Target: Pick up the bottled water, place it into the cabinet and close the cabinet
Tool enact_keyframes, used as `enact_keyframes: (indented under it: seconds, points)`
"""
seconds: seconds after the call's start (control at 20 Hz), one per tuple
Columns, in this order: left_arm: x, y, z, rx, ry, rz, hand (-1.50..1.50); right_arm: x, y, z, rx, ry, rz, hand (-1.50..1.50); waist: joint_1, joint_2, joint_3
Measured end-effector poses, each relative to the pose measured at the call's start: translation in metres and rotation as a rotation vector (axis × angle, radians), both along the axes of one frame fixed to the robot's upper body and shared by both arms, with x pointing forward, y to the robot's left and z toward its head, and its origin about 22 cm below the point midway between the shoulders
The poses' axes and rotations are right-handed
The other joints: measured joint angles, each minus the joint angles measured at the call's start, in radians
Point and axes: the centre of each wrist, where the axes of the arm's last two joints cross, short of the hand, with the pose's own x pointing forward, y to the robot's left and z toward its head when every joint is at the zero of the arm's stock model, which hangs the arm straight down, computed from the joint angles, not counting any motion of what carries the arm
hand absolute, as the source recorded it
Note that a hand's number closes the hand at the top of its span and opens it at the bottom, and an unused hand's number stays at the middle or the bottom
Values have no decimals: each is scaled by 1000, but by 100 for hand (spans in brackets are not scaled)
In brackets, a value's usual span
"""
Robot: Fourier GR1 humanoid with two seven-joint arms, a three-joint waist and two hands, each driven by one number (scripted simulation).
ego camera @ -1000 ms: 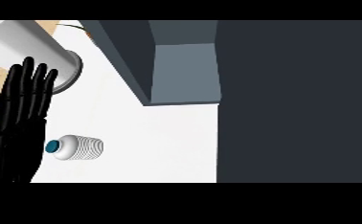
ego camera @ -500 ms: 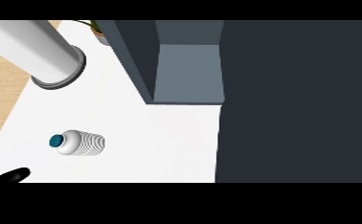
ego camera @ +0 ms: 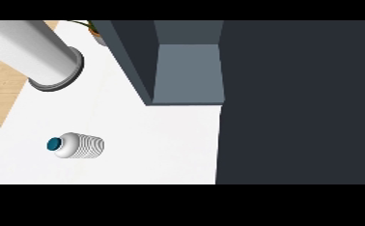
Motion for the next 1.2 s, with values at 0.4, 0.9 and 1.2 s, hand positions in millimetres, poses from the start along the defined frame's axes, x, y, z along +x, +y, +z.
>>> enact_keyframes:
  seconds: [0.4, 0.9, 1.2]
  points:
    - [-5, 7, -24, -30, 103, 35, -150, -20, 3, -4, 3, 16, 7, -150, -6, 1, 0]
    - [10, 17, -101, -122, 211, -13, -150, -38, 6, -9, 12, 26, 17, -150, -15, 2, -1]
    - [20, 19, -154, -205, 246, -21, -150, -50, 7, -13, 26, 35, 16, -150, -22, 1, -2]
